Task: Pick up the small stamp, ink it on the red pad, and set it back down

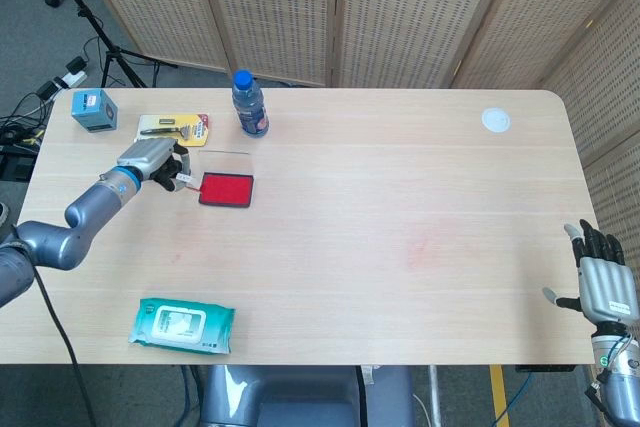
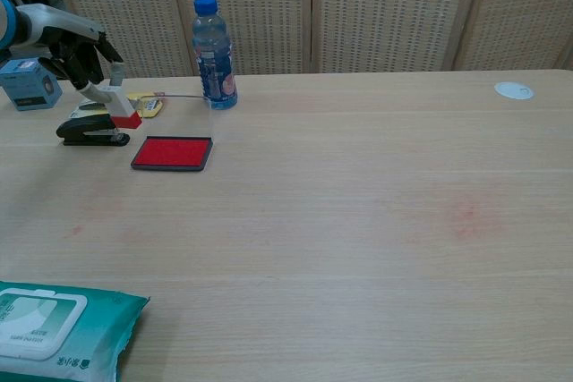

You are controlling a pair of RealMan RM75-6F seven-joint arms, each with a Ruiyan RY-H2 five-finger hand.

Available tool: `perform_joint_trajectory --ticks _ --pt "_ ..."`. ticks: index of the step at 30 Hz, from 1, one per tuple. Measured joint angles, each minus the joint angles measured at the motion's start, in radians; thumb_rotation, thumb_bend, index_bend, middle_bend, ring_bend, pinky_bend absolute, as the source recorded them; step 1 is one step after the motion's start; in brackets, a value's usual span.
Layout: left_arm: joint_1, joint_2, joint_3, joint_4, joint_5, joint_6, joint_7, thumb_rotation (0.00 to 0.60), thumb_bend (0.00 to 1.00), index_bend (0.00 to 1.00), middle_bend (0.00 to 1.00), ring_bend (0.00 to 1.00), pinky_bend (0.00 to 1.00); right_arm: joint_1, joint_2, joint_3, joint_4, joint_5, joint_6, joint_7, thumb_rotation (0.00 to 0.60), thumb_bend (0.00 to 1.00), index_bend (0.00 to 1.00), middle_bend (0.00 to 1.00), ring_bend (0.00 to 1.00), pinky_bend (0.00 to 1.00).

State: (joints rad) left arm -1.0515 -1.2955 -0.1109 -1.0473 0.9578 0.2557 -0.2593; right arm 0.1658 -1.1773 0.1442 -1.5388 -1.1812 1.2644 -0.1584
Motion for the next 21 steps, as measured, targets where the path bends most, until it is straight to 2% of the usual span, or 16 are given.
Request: perform_joint_trajectory --ticks 9,14,21 --pt "-0.103 -0.125 0.121 0.135 -0.187 -0.027 0.076 0.6 0.41 0.65 0.97 1.0 0.99 0.009 -0.001 0.007 0.017 0.026 -0.026 0.014 0.6 0.0 0.0 0.0 0.0 0.0" --pt "-0.139 -0.164 0.157 0.181 -0.257 -0.027 0.102 0.6 0.41 0.65 0.97 1.0 0.99 0.012 -0.001 0.009 0.023 0.034 -0.033 0.019 0.6 0.0 0.0 0.0 0.0 0.0" --pt "-0.17 -0.207 0.178 0.225 -0.313 -0.029 0.118 0.6 0.41 0.65 0.97 1.0 0.99 0.014 0.001 0.011 0.023 0.039 -0.033 0.021 0.6 0.0 0.0 0.0 0.0 0.0"
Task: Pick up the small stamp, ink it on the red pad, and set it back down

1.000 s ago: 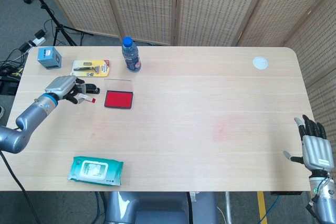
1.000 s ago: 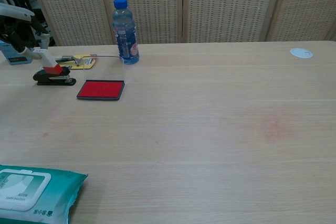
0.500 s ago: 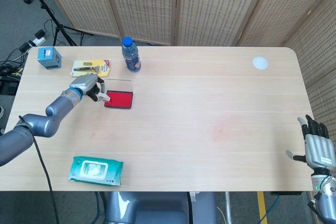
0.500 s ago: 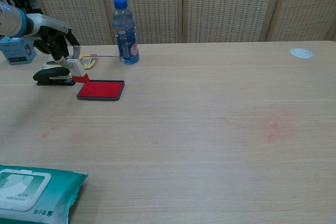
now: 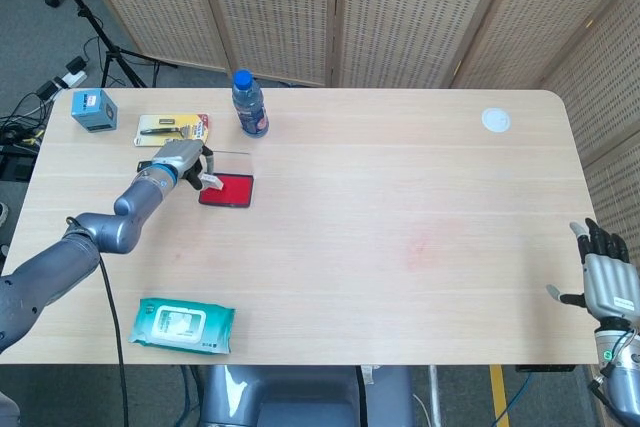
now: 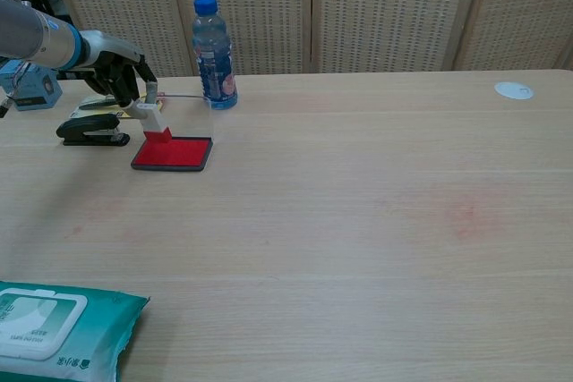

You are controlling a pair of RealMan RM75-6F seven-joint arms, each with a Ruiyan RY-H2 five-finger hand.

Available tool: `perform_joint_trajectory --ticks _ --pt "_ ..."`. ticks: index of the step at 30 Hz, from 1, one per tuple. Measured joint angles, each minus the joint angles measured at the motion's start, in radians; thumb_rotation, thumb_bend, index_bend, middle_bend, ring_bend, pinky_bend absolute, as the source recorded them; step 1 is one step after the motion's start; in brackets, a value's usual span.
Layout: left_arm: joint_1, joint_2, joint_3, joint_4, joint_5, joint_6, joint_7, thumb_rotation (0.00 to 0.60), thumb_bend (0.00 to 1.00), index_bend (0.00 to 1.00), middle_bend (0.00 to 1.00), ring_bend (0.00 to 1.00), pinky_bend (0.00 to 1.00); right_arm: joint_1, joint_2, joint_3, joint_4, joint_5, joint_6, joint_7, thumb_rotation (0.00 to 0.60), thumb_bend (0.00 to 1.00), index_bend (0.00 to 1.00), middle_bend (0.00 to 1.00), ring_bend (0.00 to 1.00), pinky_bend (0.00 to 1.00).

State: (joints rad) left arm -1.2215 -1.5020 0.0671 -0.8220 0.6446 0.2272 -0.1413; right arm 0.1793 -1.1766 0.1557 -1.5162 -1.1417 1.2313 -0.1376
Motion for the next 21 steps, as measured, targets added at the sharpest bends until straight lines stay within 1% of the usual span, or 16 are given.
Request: perform_joint_trajectory --ticks 8,21 --pt "-0.016 -0.076 0.034 0.081 -0.048 -0.006 0.026 0.6 0.41 0.65 0.97 1.0 0.99 0.003 0.001 0.002 0.006 0.009 -0.008 0.007 0.6 0.0 0.0 0.0 0.0 0.0" --pt "-0.019 -0.131 0.061 0.148 -0.095 -0.03 0.046 0.6 0.41 0.65 0.97 1.0 0.99 0.005 0.002 0.002 0.011 0.014 -0.013 0.013 0.6 0.0 0.0 0.0 0.0 0.0"
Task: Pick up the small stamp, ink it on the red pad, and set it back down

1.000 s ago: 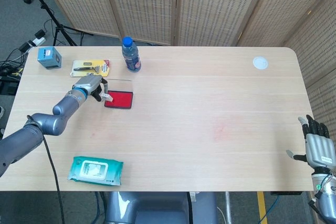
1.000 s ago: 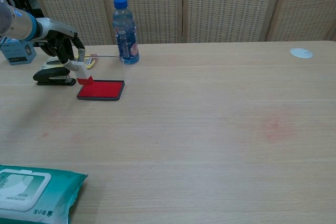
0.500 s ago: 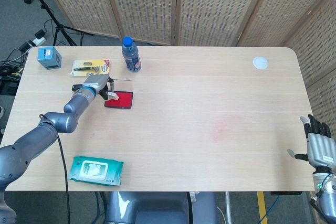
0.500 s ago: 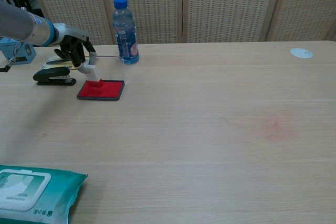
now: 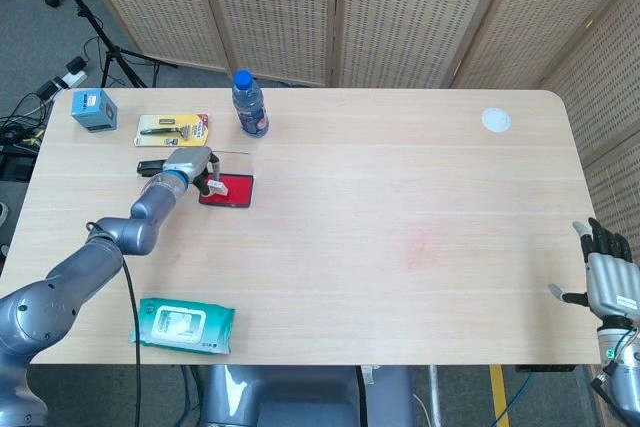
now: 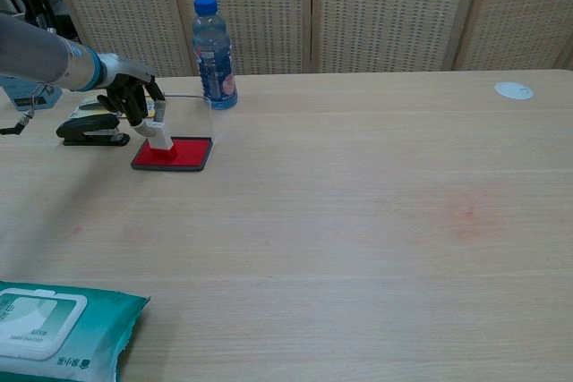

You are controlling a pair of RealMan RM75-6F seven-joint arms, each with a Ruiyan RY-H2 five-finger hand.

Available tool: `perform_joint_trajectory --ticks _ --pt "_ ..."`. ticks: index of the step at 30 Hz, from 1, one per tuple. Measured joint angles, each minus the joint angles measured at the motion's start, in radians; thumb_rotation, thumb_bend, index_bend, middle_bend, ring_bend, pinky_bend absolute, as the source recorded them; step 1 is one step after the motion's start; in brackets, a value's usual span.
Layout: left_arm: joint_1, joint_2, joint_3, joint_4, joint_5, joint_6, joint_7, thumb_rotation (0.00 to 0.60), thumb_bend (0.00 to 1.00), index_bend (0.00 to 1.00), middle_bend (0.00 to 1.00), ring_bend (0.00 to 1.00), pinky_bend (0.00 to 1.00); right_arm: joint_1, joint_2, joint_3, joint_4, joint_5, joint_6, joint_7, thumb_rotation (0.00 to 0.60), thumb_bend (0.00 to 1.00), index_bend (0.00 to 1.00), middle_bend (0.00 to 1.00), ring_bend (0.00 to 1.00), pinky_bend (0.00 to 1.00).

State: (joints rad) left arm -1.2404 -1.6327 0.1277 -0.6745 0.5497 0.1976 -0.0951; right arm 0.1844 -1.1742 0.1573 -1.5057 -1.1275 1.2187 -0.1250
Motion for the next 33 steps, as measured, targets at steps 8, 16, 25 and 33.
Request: perform_joint_trajectory --ticks 8,16,25,33 --pt "0.007 -0.033 -0.001 0.05 -0.002 -0.011 0.003 0.6 0.41 0.65 0.97 1.0 0.99 0.001 0.0 0.0 0.003 0.004 -0.002 0.001 0.6 0.0 0.0 0.0 0.0 0.0" --pt "0.009 -0.065 -0.004 0.102 0.004 -0.04 0.002 0.6 0.41 0.65 0.97 1.0 0.99 0.003 -0.001 0.001 0.007 0.011 -0.007 0.004 0.6 0.0 0.0 0.0 0.0 0.0" --pt "0.012 -0.077 -0.003 0.13 0.022 -0.065 -0.009 0.6 0.41 0.65 0.97 1.0 0.99 0.002 0.001 0.001 0.007 0.008 -0.006 0.01 0.6 0.0 0.0 0.0 0.0 0.0" --pt "0.018 -0.086 -0.003 0.148 0.034 -0.078 -0.025 0.6 0.41 0.65 0.97 1.0 0.99 0.001 0.001 0.0 0.003 0.006 -0.001 0.009 0.6 0.0 0.0 0.0 0.0 0.0"
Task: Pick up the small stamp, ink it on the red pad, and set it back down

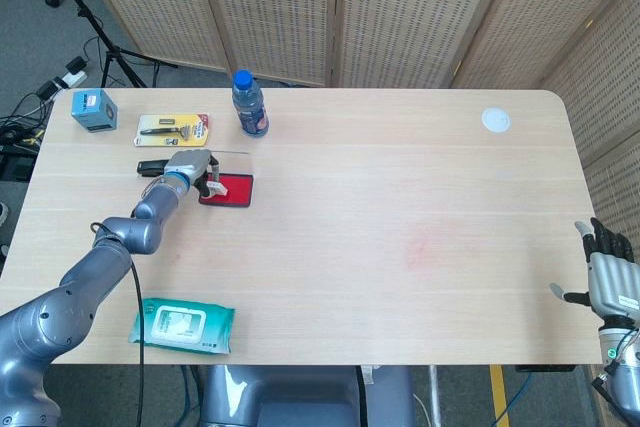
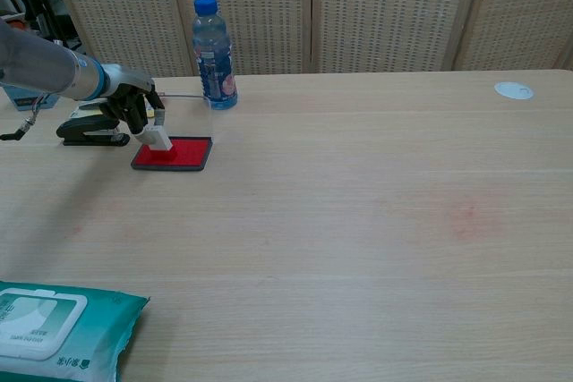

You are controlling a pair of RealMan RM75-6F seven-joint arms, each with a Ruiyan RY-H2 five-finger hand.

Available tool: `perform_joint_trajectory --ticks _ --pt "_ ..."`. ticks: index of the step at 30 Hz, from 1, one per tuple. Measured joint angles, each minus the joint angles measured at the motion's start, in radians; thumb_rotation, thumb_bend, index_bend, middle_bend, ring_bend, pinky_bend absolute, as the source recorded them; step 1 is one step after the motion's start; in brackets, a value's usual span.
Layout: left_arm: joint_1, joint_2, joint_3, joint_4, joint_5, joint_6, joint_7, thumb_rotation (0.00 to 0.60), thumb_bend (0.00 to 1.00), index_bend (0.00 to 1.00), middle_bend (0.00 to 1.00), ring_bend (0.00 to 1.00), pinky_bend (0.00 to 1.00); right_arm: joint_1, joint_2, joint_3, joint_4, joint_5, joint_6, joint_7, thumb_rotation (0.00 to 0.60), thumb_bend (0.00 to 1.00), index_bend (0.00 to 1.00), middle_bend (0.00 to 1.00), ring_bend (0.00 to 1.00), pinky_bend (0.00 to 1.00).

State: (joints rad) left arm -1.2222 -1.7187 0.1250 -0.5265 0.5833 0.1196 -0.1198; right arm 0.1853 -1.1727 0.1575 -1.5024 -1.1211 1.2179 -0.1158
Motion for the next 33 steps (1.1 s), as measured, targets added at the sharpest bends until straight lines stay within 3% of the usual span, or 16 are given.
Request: perform_joint_trajectory --ticks 15,33 --pt "0.002 -0.001 -0.019 -0.006 0.041 0.02 -0.01 0.6 0.41 0.65 0.97 1.0 0.99 -0.003 0.007 -0.002 -0.01 -0.008 0.007 0.006 0.6 0.0 0.0 0.0 0.0 0.0" --pt "-0.016 0.005 0.035 -0.051 -0.032 0.082 0.062 0.6 0.41 0.65 0.97 1.0 0.99 -0.009 0.019 -0.002 -0.022 -0.024 0.02 0.025 0.6 0.0 0.0 0.0 0.0 0.0"
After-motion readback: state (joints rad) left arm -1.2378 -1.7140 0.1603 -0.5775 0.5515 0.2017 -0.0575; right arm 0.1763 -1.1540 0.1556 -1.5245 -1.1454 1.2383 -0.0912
